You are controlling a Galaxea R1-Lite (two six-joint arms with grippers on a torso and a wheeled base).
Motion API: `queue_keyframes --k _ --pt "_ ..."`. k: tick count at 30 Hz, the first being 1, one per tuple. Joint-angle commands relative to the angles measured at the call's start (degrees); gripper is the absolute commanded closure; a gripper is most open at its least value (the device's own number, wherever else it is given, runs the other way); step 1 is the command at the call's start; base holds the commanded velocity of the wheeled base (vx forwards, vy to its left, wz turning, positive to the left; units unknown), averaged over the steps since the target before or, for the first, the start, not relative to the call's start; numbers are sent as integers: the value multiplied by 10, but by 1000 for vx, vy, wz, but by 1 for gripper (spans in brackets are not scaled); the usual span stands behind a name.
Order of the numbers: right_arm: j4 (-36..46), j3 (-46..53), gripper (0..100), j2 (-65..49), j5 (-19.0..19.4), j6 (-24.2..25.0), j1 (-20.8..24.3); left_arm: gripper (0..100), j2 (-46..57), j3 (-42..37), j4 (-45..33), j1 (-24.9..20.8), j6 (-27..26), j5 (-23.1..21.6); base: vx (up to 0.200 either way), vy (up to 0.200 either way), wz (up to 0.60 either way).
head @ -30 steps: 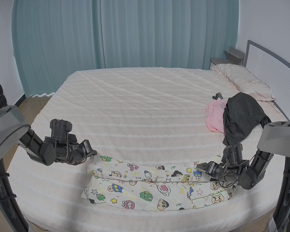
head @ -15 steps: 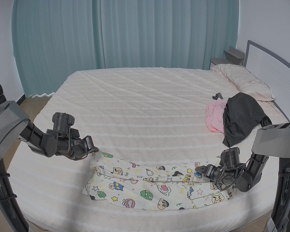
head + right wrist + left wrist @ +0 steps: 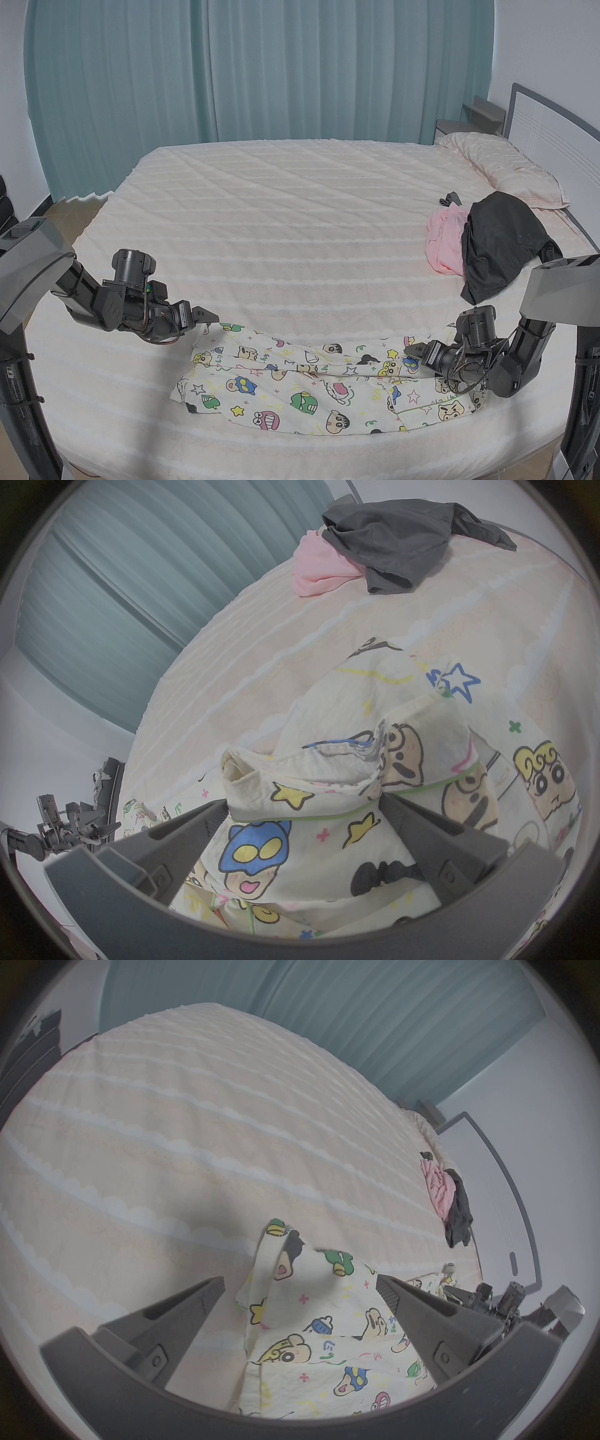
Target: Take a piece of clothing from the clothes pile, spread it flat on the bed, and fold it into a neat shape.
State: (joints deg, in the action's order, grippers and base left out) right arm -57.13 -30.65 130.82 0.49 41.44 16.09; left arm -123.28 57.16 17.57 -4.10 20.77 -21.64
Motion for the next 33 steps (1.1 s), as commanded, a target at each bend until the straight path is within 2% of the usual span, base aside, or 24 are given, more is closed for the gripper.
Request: queue_keyframes --k 1,4,6,21,22,33 --pt "1 4 0 3 0 0 0 0 -10 -41 46 24 -27 -53 0 0 0" --pt "1 5 0 3 0 0 0 0 -13 -70 95 37 -60 -85 0 0 0" --pt "1 5 0 2 0 0 1 0 -18 -74 108 37 -73 -86 0 0 0" --pt "1 5 0 1 0 0 1 0 -52 -64 132 6 -74 -97 0 0 0" --pt "1 5 0 1 0 0 1 100 -53 -64 132 6 -74 -97 0 0 0" --pt "1 5 0 1 0 0 1 100 -44 -98 132 8 -78 -86 0 0 0"
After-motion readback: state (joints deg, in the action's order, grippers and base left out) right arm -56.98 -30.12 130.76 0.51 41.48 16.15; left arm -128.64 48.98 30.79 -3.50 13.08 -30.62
